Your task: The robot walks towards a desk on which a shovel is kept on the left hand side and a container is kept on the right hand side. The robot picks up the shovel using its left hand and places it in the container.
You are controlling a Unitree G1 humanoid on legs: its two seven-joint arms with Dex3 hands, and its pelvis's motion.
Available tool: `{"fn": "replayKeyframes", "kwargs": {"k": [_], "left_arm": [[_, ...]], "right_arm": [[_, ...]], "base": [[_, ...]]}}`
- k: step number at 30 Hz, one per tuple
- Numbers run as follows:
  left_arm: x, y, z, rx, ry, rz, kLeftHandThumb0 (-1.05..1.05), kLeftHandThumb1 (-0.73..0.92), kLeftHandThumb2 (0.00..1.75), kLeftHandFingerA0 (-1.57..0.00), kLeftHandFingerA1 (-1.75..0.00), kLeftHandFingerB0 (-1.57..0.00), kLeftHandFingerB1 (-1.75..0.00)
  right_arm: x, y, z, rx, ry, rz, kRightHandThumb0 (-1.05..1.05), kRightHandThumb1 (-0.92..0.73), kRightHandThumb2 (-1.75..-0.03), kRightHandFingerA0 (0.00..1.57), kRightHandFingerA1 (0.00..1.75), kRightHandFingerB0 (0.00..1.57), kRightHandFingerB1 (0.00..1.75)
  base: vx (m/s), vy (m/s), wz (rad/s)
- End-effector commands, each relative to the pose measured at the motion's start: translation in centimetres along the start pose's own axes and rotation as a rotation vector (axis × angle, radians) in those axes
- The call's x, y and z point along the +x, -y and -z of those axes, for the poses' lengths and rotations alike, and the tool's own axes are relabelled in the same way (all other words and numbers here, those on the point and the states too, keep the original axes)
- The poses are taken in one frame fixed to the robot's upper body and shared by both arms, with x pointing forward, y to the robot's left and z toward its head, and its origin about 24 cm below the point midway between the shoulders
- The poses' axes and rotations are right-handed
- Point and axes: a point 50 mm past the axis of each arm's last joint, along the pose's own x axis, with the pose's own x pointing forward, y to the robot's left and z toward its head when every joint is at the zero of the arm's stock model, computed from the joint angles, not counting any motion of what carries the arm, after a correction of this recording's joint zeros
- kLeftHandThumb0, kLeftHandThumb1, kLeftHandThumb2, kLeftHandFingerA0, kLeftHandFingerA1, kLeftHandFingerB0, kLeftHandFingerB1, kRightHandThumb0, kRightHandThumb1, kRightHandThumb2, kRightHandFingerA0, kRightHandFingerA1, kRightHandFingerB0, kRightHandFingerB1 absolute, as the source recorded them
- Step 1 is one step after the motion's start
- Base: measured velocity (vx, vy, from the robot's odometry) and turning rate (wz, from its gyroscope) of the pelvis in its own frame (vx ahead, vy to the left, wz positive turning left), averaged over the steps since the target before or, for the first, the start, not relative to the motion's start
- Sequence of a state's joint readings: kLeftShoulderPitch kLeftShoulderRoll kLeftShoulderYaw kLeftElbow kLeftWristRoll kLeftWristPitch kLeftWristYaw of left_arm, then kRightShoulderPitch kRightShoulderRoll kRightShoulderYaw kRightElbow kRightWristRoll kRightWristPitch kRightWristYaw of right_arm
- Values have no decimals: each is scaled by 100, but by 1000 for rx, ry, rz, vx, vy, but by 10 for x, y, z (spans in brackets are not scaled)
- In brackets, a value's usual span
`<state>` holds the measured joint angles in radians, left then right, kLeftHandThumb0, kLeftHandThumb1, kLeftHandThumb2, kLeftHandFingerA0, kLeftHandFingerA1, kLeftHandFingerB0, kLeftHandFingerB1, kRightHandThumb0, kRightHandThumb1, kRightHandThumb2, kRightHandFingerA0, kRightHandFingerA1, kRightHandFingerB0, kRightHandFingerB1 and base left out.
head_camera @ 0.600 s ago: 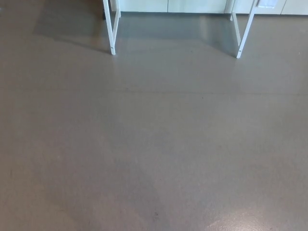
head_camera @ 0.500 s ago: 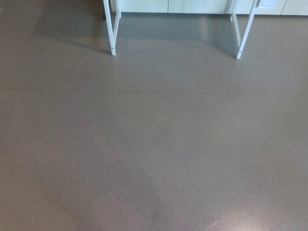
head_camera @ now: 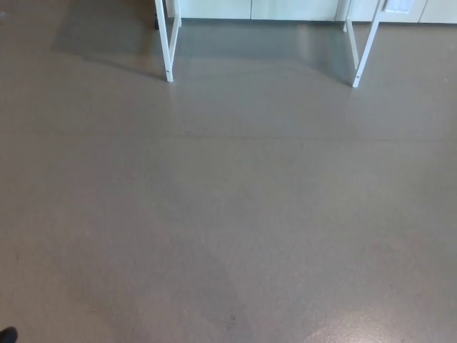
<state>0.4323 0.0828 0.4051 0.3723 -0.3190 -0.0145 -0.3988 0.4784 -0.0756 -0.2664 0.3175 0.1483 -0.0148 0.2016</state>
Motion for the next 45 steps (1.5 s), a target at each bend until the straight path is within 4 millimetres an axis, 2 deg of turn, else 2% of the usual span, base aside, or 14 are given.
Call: {"fn": "replayKeyframes", "kwargs": {"k": [1, 9, 15, 21, 32, 33, 34, 45], "left_arm": [[-3, -6, 6, 11, -13, 1, -1, 46, 90, -23, -53, -19, -50], [-6, -24, 7, 26, -33, -33, -4, 46, 90, -22, -53, -16, -48], [-6, -22, 7, 42, -27, -32, -1, 46, 91, -27, -54, -18, -49], [-4, -22, 5, 39, -18, -29, -1, 46, 90, -25, -54, -19, -49], [-6, -22, 4, 64, -11, -32, -2, 45, 89, -27, -54, -20, -50], [-6, -21, 4, 63, -11, -32, -3, 65, 58, -38, -38, -33, -32], [-6, -21, 4, 60, -9, -32, -2, 45, 89, -27, -55, -20, -50], [-8, -22, 5, 58, -11, -36, -2, 45, 89, -27, -55, -20, -50]], "right_arm": [[-3, 2, -2, 6, 39, 3, -26, -48, -63, 51, 57, 34, 47], [-4, -3, -6, 4, 46, 0, -23, -51, -62, 50, 56, 34, 45], [-2, -1, -5, -48, 49, -7, -27, -50, -64, 50, 55, 35, 47], [-2, -3, -7, -87, 52, -8, -28, -49, -64, 50, 54, 36, 47], [0, -3, -6, -68, 51, -3, -29, -47, -64, 50, 55, 36, 47], [0, -3, -6, -73, 50, -5, -30, -47, -65, 50, 55, 36, 47], [-1, -3, -6, -66, 50, -8, -29, -47, -64, 49, 55, 35, 46], [-1, -3, -6, -68, 49, -13, -29, -47, -64, 49, 55, 35, 46]], "base": [[0, 0, 0], [0, 0, 0], [0, 0, 0], [36, -17, 7], [-9, 126, -3], [176, 513, -32], [130, 286, -24], [138, 87, 4]]}}
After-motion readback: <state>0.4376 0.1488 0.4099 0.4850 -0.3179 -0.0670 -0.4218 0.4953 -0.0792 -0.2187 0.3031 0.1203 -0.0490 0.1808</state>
